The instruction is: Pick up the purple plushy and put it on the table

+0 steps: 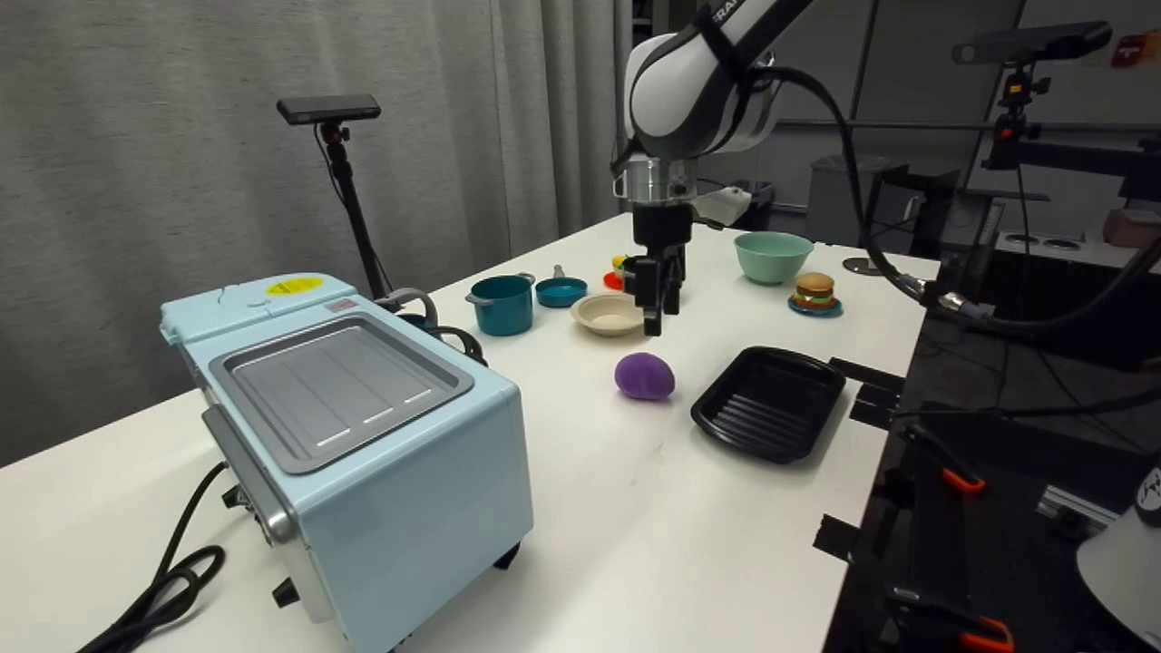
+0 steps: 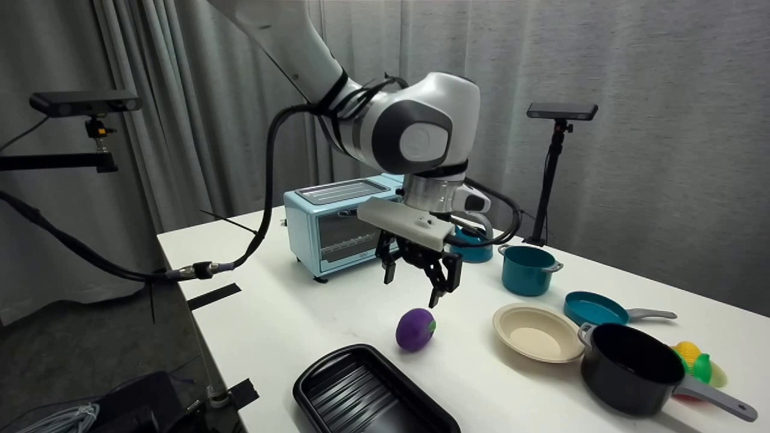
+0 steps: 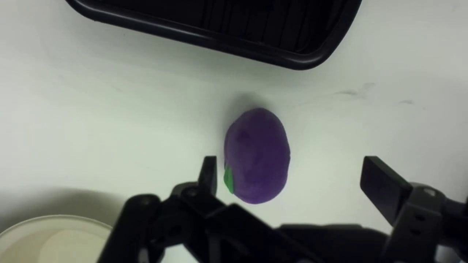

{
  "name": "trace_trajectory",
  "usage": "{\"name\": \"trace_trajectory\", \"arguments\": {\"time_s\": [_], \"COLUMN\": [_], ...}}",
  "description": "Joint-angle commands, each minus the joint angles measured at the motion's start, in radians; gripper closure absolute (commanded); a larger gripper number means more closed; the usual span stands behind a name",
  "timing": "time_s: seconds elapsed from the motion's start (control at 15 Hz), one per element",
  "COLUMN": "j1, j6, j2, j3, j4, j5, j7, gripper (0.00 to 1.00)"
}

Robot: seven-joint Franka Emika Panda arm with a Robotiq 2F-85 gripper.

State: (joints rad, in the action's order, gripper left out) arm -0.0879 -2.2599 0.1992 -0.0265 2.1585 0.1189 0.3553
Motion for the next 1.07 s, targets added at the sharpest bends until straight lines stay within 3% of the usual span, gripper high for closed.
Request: {"name": "trace_trajectory", "arguments": {"time_s": [0.0,0.13,0.2,0.4,1.0], "j1": [-0.003,0.005,0.007,0.012,0.013], "j6": [-0.03,-0.056,-0.015,-0.026,-0.036], "j2": [-0.17,-0.234,-0.144,-0.209,-0.214], "j3": [0.001,-0.006,-0.007,-0.012,-0.013], "j4": [0.114,0.144,0.072,0.109,0.124], "j5": [-0.011,-0.024,-0.001,-0.004,-0.004], "j7": [0.041,0.035,0.02,0.02,0.02], "gripper": [0.0,0.0,0.0,0.0,0.0]}}
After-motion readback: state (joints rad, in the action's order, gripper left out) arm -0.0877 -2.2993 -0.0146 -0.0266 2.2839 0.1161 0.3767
